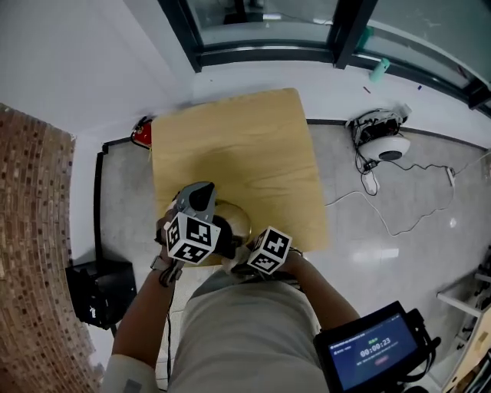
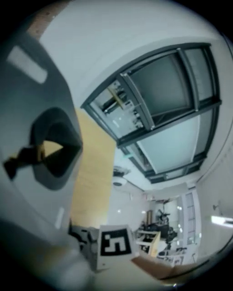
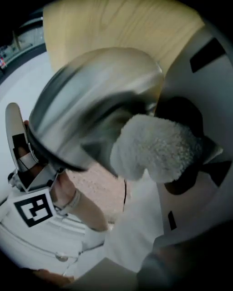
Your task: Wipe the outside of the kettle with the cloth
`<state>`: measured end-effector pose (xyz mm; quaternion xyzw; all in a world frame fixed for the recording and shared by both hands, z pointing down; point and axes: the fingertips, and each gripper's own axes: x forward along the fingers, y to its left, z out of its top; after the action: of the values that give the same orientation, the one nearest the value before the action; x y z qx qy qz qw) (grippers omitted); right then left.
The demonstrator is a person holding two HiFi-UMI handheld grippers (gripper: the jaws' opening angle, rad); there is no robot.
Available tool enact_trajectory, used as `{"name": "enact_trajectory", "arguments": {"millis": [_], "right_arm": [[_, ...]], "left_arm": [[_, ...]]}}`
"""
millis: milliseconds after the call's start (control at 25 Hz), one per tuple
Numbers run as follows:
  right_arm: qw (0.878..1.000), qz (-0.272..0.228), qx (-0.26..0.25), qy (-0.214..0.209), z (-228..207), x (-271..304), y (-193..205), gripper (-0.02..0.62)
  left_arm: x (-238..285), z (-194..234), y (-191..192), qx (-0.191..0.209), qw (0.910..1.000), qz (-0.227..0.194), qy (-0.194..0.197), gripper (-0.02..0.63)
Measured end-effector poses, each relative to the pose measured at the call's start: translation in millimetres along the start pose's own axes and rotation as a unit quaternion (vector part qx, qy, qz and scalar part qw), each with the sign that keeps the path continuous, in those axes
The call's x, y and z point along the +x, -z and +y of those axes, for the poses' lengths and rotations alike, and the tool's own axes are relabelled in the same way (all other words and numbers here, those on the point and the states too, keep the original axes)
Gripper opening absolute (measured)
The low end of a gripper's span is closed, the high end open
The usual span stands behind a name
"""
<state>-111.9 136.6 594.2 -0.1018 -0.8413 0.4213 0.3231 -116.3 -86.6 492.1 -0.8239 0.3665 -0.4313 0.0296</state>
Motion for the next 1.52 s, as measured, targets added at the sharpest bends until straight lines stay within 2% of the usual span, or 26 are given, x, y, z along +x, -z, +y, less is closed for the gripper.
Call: {"name": "enact_trajectory", "arguments": {"millis": [80,160,280,360,400,440,480,520,600,640,680,720,760,840,880,920,960,1040,1080,1160,1200,1240,1360,1400,1440,1520], "right_arm": [[0.998,-0.034,0.045,0.041,-22,1,-5,0.106],[0.987,-0.108,0.103,0.058,-37,-10,-12,0.106],[0.961,-0.214,0.163,0.069,-53,-32,-24,0.106],[0.943,-0.256,0.198,0.071,-63,-42,-32,0.106],[0.936,-0.275,0.209,0.073,-64,-50,-38,0.106],[0.927,-0.305,0.205,0.080,-61,-65,-48,0.106],[0.912,-0.354,0.185,0.094,-54,-89,-63,0.106],[0.888,-0.419,0.151,0.111,-44,-120,-82,0.106],[0.829,-0.540,0.074,0.124,-30,-175,-121,0.106],[0.816,-0.565,0.057,0.103,-31,-183,-136,0.106],[0.820,-0.563,0.069,0.073,-43,-175,-146,0.106],[0.833,-0.540,0.107,0.052,-67,-155,-149,0.106],[0.847,-0.505,0.159,0.056,-99,-131,-142,0.106],[0.863,-0.412,0.257,0.137,-164,-91,-110,0.106],[0.867,-0.379,0.272,0.175,-175,-84,-100,0.106],[0.869,-0.384,0.254,0.179,-162,-88,-106,0.104],[0.867,-0.426,0.215,0.146,-133,-103,-126,0.104],[0.851,-0.500,0.139,0.084,-85,-127,-161,0.106],[0.850,-0.499,0.135,0.098,-90,-124,-158,0.104],[0.847,-0.461,0.229,0.135,-141,-101,-126,0.106],[0.842,-0.447,0.275,0.126,-155,-95,-116,0.104],[0.844,-0.449,0.273,0.106,-146,-97,-120,0.104],[0.871,-0.477,0.101,0.067,-73,-122,-168,0.106],[0.875,-0.467,0.098,0.079,-80,-117,-166,0.106],[0.876,-0.448,0.146,0.101,-108,-107,-150,0.106],[0.865,-0.396,0.272,0.140,-163,-89,-113,0.104]], "left_arm": [[10,10,26,-0.061,0.9972,0.043,0.001,-0.002],[0,24,46,-0.142,0.9882,0.050,-0.027,-0.003],[-21,45,77,-0.248,0.9635,0.061,-0.082,-0.003],[-34,53,93,-0.306,0.9446,0.067,-0.097,-0.003],[-42,54,92,-0.319,0.9409,0.056,-0.097,-0.003],[-49,51,80,-0.316,0.9439,0.030,-0.090,-0.002],[-55,44,61,-0.297,0.9522,-0.008,-0.072,-0.002],[-57,32,41,-0.266,0.9623,-0.040,-0.042,-0.002],[-49,1,21,-0.197,0.9791,-0.048,0.019,-0.002],[-44,-8,19,-0.167,0.9850,-0.037,0.025,-0.002],[-42,-12,20,-0.142,0.9893,-0.031,0.014,-0.002],[-42,-13,21,-0.124,0.9918,-0.031,-0.003,-0.002],[-43,-14,22,-0.115,0.9928,-0.032,-0.016,-0.002],[-45,-15,25,-0.115,0.9926,-0.035,-0.018,-0.002],[-45,-16,25,-0.120,0.9920,-0.037,-0.013,-0.002],[-46,-16,25,-0.124,0.9915,-0.037,-0.008,-0.002],[-45,-15,25,-0.125,0.9915,-0.037,-0.007,-0.002],[-43,-13,24,-0.114,0.9927,-0.037,-0.014,-0.002],[-43,-13,25,-0.108,0.9933,-0.037,-0.018,-0.002],[-44,-14,26,-0.101,0.9939,-0.039,-0.024,-0.002],[-45,-15,26,-0.100,0.9939,-0.040,-0.023,-0.003],[-45,-16,26,-0.101,0.9938,-0.041,-0.020,-0.003],[-45,-16,26,-0.102,0.9936,-0.046,-0.015,-0.002],[-45,-15,27,-0.101,0.9937,-0.046,-0.016,-0.002],[-46,-15,27,-0.099,0.9939,-0.045,-0.019,-0.002],[-45,-16,26,-0.097,0.9941,-0.044,-0.021,-0.002]]}}
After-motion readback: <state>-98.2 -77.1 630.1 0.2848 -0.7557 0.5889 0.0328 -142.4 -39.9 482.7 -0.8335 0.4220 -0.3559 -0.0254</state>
